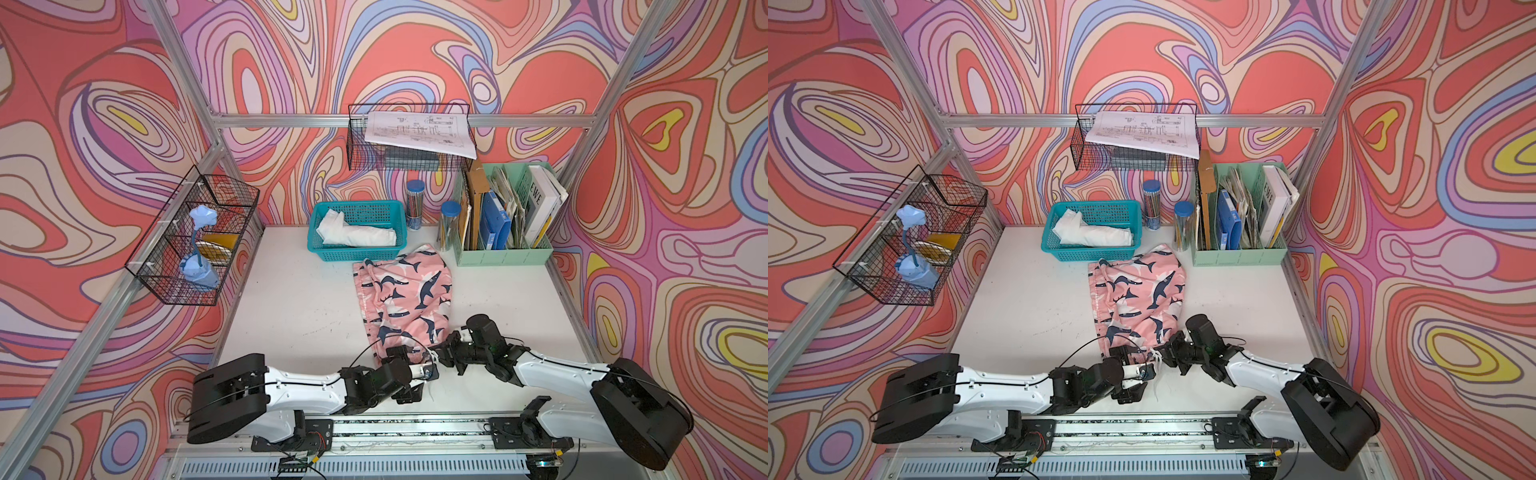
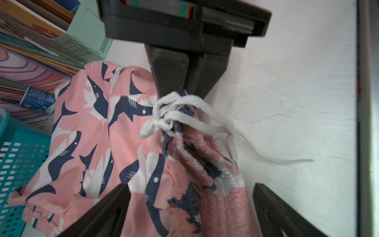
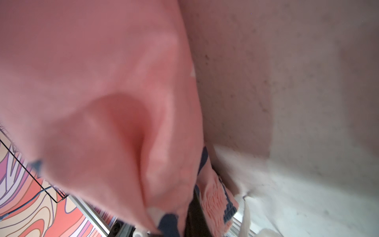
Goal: Roll up the shorts
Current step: Roll the shorts at the center of the board.
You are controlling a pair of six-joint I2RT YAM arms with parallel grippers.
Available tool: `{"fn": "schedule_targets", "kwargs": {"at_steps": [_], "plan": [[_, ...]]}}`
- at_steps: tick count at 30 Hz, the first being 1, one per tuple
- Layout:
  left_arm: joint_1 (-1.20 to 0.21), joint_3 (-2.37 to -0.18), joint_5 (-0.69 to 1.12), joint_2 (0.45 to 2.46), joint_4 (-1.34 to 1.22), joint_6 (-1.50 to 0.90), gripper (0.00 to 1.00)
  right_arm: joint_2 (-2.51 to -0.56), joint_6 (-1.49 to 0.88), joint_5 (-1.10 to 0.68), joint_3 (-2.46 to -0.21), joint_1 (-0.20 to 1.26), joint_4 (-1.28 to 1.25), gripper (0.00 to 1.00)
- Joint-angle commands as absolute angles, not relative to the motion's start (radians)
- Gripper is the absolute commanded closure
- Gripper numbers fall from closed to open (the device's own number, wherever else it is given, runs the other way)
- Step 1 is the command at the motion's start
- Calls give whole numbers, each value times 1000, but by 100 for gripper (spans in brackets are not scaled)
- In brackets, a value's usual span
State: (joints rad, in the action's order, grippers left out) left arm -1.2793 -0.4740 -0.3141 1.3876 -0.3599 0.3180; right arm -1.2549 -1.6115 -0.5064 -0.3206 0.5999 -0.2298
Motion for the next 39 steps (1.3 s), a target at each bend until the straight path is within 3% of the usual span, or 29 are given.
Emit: {"fn": "schedule_targets", "kwargs": {"at_steps": [1, 10, 28, 34, 39], "plan": [[-1302, -459, -399, 1447, -584, 348, 2, -1253, -1644, -505, -303, 594, -275, 100], [-1318, -444, -441, 1552, -711, 282, 1, -1246, -1656, -505, -287, 591, -291, 100], [-1301, -387, -520, 1597, -701, 147, 2, -1189, -1664, -522, -237, 583, -313, 100], [-1274, -377, -489, 1603, -708, 143, 10, -1198, -1642, -544, -247, 581, -318, 100], [-1266, -367, -462, 1581, -703, 174, 6, -1217, -1623, -562, -252, 581, -313, 100]]}}
